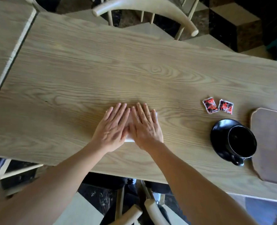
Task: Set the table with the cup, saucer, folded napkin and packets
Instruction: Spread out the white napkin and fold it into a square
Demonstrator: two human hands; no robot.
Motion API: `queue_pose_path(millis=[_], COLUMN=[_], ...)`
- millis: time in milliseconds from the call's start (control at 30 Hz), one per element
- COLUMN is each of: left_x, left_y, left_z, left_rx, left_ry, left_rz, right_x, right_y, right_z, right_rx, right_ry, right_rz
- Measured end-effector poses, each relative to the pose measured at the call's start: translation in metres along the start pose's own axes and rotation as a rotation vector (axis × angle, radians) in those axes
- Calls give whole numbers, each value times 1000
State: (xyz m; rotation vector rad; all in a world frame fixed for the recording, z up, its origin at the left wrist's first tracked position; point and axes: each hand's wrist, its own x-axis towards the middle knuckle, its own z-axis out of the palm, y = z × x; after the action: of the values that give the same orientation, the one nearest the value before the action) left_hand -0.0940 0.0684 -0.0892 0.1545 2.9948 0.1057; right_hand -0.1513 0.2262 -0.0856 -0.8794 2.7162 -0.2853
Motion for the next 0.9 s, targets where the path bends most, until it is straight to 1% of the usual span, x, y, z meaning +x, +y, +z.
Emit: queue_pose_path(millis=[100,133,267,433,567,667,733,833,900], left_x=[-1,-1,-1,-6,-15,-17,-16,-9,-5], left_y=[-1,0,-1,-6,-12,-11,-10,-11,-12], left_z=[2,2,2,-2,-1,-1,-2,-9,-16], left_rx=[-6,-8,-8,28,-59,-73,-74,-134,-155], left_ry=[15,10,-10,-24,-10,-23,-62,-174,-218], left_rz=[-98,-106,-93,-45,-175,-191,-198,-225,-246], right_x=[-1,-1,-5,-10,-21,-24,-23,-21,-18], right_y=[4,4,8,14,31,32,30,28,27], right_z=[7,8,9,4,2,-2,-5,-14,-23], right_rx=[-55,-55,-79,-91,-119,-121,-124,-111,-69], right_ry=[39,45,36,1,-4,-45,-75,-161,-192], right_rz=[11,25,88,109,152,149,156,166,191])
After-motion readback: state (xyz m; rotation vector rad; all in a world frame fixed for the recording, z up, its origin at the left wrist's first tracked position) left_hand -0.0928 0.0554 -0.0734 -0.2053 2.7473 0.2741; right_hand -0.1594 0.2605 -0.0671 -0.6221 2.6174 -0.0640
